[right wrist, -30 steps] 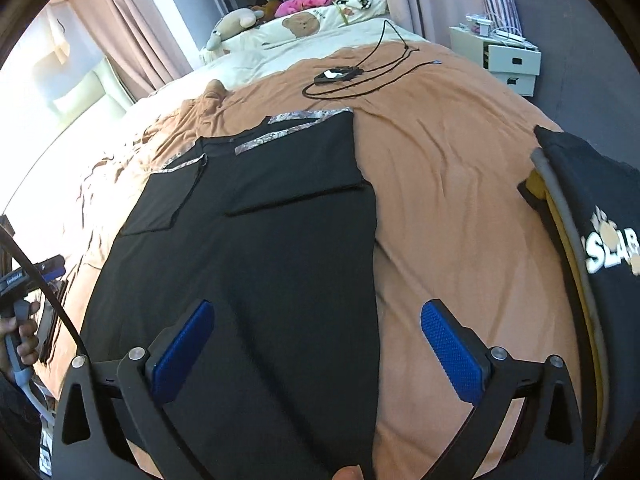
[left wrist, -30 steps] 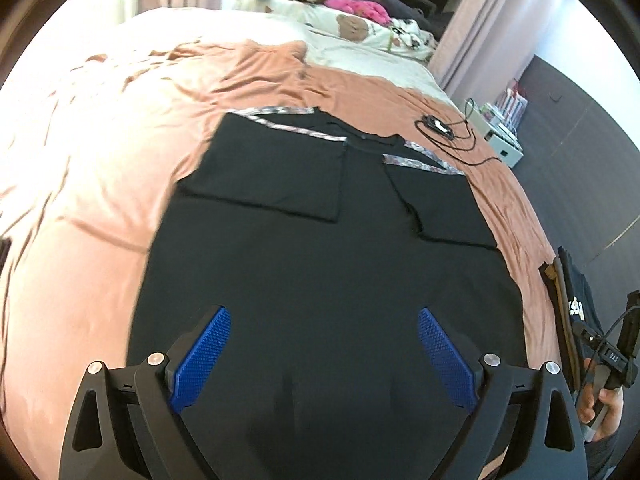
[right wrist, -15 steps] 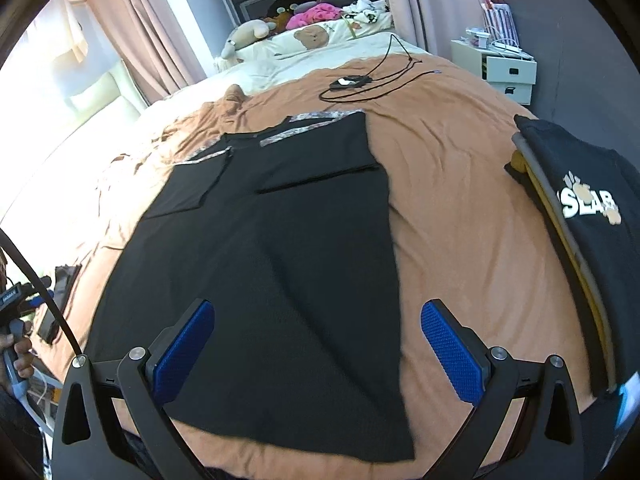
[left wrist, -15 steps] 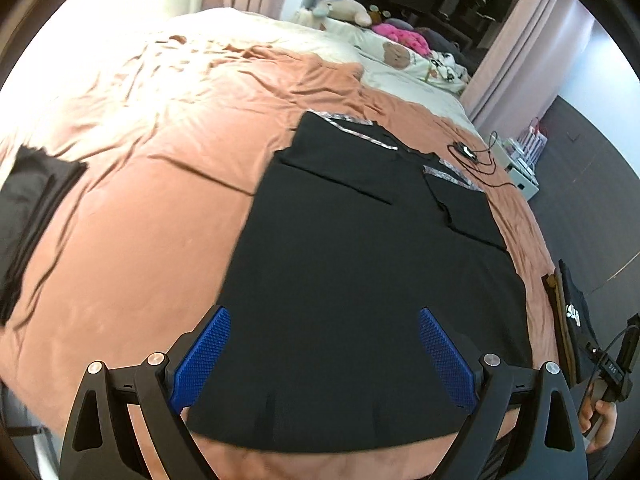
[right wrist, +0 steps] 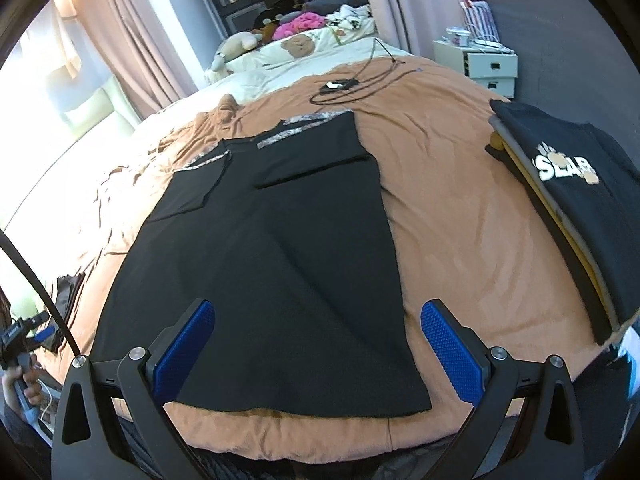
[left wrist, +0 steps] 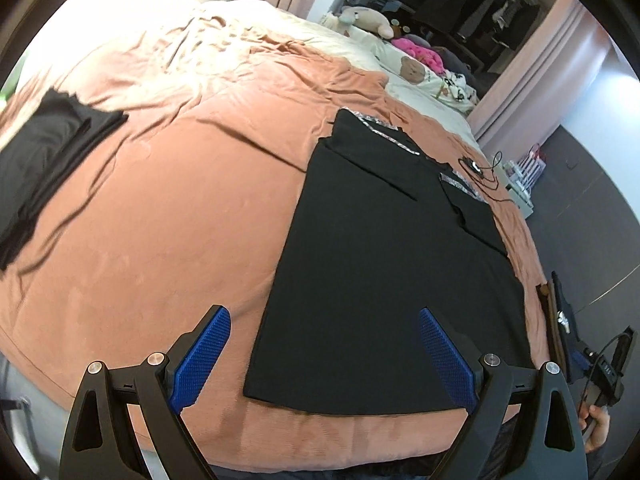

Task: Fold small clothes
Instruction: 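Move both grippers back to the hem edge of the black shirt, then close both grippers on the hem edge of the black shirt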

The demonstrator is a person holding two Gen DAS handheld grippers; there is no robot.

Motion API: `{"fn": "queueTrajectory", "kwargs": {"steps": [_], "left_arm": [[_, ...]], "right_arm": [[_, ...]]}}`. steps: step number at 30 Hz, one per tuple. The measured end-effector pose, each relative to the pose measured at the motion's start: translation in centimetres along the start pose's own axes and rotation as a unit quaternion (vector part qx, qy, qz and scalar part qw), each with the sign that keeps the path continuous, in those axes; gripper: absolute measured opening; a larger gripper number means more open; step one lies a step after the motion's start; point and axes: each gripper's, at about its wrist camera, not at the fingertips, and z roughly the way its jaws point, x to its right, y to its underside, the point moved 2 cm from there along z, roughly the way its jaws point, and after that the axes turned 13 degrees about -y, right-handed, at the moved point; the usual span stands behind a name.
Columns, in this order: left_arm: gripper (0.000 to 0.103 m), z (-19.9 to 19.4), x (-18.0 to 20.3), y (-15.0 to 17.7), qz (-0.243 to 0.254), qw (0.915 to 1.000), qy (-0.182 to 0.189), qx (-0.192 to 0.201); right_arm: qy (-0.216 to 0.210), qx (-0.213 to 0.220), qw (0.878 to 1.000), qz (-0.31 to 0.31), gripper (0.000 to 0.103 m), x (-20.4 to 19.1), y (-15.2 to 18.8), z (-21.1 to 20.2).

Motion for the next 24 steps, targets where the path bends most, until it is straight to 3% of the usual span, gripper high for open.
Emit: {"fn": "queueTrajectory", "kwargs": {"steps": [7, 10, 16, 24], "left_arm": [[0.093, 1.5, -2.2, 1.3, -0.022, 0.9993, 0.025, -0.019], [0.084, 2.5, -2.8, 2.3, -0.026, 0.9984, 0.034, -0.036], [0.069, 4.0, -4.0, 3.7, -0.048, 0.9955, 0.053, -0.063], [0.063, 5.7, -4.2, 3.9, -0.056, 0.9917, 0.068, -0.093]], "right_arm": [[0.006, -0.021, 1.000, 0.010, 0.103, 0.5, 0.6, 0.7], [0.001, -0.033, 0.999, 0.013, 0.103, 1.0, 1.2, 1.4], [-0.020, -0.056, 0.998, 0.026, 0.084, 2.3, 2.0, 3.1], [-0.033, -0.061, 0.996, 0.063, 0.083, 4.9, 3.9, 4.4]]}}
